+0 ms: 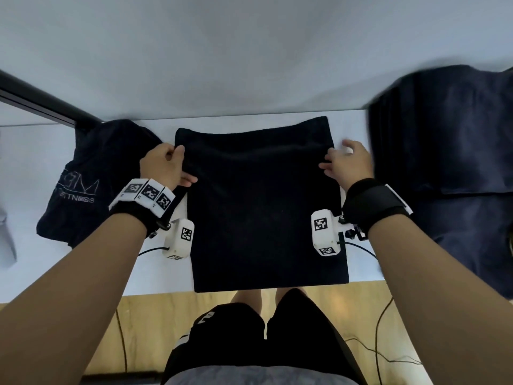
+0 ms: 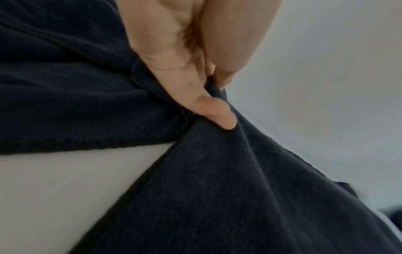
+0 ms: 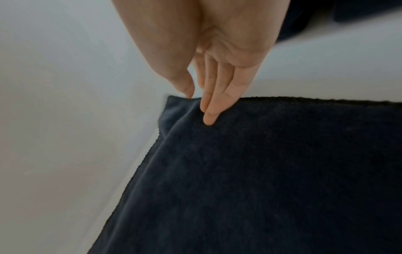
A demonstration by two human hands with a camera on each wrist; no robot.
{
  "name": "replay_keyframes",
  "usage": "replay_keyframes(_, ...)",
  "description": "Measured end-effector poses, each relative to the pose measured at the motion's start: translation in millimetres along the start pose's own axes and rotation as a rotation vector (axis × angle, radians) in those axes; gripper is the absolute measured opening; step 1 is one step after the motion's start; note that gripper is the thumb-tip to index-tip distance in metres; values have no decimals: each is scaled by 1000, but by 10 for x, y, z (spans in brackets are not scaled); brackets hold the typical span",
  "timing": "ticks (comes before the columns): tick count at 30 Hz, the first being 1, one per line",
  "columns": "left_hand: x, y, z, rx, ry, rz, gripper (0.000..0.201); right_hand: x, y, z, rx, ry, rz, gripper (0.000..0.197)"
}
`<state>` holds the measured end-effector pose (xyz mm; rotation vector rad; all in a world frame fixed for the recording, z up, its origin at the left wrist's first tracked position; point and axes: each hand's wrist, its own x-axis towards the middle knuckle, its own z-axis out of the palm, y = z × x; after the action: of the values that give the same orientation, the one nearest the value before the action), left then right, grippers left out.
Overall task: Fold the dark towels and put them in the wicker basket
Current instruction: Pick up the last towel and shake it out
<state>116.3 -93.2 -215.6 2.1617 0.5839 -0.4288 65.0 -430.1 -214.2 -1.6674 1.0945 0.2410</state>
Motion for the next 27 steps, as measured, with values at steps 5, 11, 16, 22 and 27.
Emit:
replay_keyframes(5,-9,22,38,-121,-28,-61,27,-386,157,75,-351,-78,-373,62)
replay_keyframes(11,-155,93,27,-102,48,155,43,-720,549,186,-1076,-304,-512,92)
replay_keyframes(16,-793,-67,285,598,-389,649,75,-780,559,314,-1209,-280,-442,105)
replay_keyframes(22,-882,-274,465,980,-492,474,121,-710,461,310,-1242,-323,-409,111)
replay_keyframes(27,-566,-132,458,977,-512,477,125,-548,327,354,-1222,-316,-406,110)
